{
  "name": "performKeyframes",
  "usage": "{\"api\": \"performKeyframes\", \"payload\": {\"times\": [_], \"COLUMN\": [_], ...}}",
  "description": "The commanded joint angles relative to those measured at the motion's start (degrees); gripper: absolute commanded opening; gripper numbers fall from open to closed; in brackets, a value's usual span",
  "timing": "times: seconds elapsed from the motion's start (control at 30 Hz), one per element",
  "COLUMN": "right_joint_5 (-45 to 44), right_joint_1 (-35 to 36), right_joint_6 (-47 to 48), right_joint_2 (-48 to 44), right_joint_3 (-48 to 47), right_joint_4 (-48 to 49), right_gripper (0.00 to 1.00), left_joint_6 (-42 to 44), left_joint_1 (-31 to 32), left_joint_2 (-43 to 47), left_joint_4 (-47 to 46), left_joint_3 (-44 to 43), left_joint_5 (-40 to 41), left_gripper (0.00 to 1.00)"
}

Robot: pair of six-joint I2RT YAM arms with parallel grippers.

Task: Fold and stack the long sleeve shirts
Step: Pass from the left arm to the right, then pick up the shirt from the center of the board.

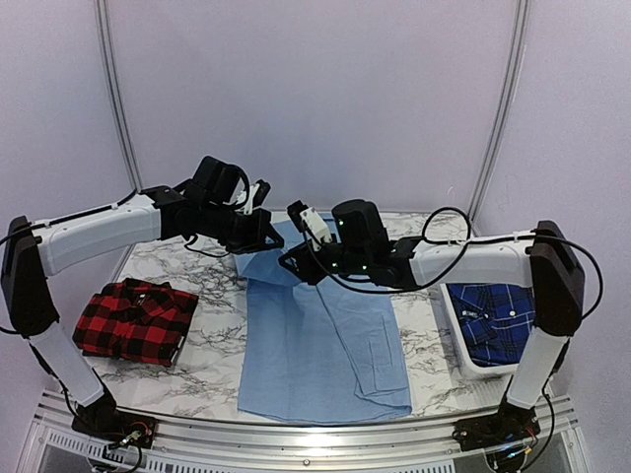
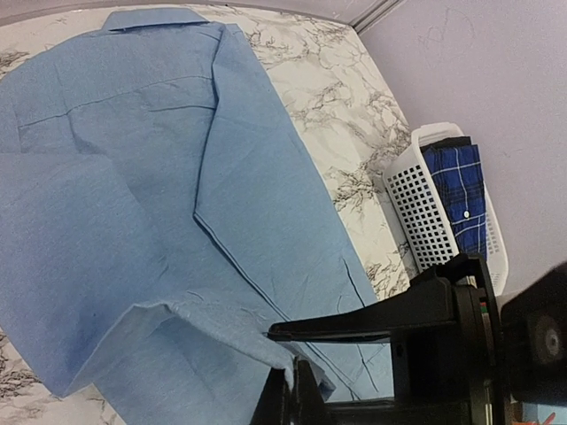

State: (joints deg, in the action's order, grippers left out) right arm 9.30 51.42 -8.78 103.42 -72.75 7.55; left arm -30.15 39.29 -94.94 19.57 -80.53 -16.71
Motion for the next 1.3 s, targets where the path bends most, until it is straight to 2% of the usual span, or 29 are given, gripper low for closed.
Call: {"api": "performKeyframes", "payload": {"times": [0.0,0.2,0.23,0.3,0.37,0.43,0.53,0.7,1.0,1.13,1.27], "right_joint_5": [-4.40,-6.35,-6.85,-8.01,-9.93,-13.34,-19.85,-27.61,-24.96,-23.26,-23.11], "right_joint_1": [0.42,0.43,0.44,0.43,0.44,0.43,0.34,-1.86,-12.09,-15.69,-16.19], "right_joint_6": [-0.01,-1.22,-1.43,-1.99,-3.01,-3.95,-5.67,-10.27,-16.20,-17.62,-17.52], "right_joint_2": [1.50,1.83,1.70,1.43,0.38,-0.65,-1.89,-3.77,-1.76,0.49,1.38], "right_joint_3": [-4.14,-4.66,-4.87,-5.18,-5.13,-5.31,-6.43,-6.44,-8.02,-9.14,-9.06], "right_joint_4": [-3.19,-4.45,-4.86,-5.73,-6.41,-7.20,-10.97,-14.64,-14.41,-15.34,-16.98], "right_gripper": [0.26,0.04,0.00,0.00,0.00,0.00,0.00,0.00,0.00,0.00,0.00], "left_joint_6": [1.19,1.33,1.18,0.90,0.90,0.84,0.20,-0.87,-3.93,-5.41,-7.41], "left_joint_1": [0.43,0.44,0.44,0.44,0.36,0.29,-0.10,-0.68,-0.73,-0.17,1.15], "left_joint_2": [-0.55,0.08,0.41,1.31,2.88,4.49,6.97,10.38,13.93,15.86,17.73], "left_joint_4": [0.03,0.19,0.15,0.18,0.14,0.20,0.25,0.20,0.23,0.50,1.52], "left_joint_3": [-1.34,-0.45,-0.23,0.29,0.54,0.76,1.13,3.33,13.63,19.88,27.37], "left_joint_5": [-1.23,-0.67,0.13,2.78,5.05,7.64,10.58,12.52,9.44,7.12,5.41], "left_gripper": [0.00,0.00,0.04,0.16,0.22,0.35,0.46,0.57,0.58,0.48,0.42]}}
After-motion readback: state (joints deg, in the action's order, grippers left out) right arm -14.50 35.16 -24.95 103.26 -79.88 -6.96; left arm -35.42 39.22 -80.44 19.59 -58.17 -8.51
